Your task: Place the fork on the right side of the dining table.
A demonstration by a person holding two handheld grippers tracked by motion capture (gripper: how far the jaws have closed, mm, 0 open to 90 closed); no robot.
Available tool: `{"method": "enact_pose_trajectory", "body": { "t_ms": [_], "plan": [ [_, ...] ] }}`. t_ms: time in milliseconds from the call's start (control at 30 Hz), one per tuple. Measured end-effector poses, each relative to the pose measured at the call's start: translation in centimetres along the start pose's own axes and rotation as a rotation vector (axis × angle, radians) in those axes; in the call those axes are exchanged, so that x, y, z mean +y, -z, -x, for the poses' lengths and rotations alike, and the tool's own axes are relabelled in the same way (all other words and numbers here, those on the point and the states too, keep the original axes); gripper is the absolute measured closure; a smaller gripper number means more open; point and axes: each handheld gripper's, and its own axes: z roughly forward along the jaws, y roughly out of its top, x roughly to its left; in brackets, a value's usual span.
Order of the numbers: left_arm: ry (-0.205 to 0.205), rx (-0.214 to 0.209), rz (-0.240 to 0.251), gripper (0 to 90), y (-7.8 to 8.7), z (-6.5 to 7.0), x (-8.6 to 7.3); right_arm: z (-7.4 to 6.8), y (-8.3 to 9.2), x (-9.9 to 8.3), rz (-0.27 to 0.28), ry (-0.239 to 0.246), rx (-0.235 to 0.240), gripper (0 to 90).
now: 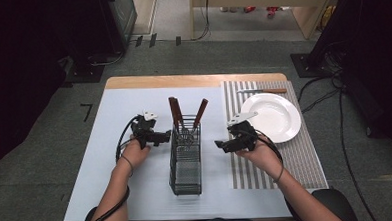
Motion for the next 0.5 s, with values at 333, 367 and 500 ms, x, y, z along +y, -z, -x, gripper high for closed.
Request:
{"method": "enact_pose_trajectory", "body": {
  "t_ms": [333, 367, 500],
  "plan": [
    [0.000, 0.001, 0.001, 0.0, 0.00, 0.00, 0.00, -0.21, 0.66, 0.62, 0.004, 0.008, 0.001, 25.1],
    [0.000, 0.000, 0.001, 0.0, 0.00, 0.00, 0.00, -0.23, 0.74, 0.70, 0.003, 0.008, 0.002, 25.2],
    [0.000, 0.000, 0.001, 0.0, 0.00, 0.01, -0.01, -0.29, 1.03, 1.05, 0.005, 0.006, 0.008, 26.2]
  ]
}}
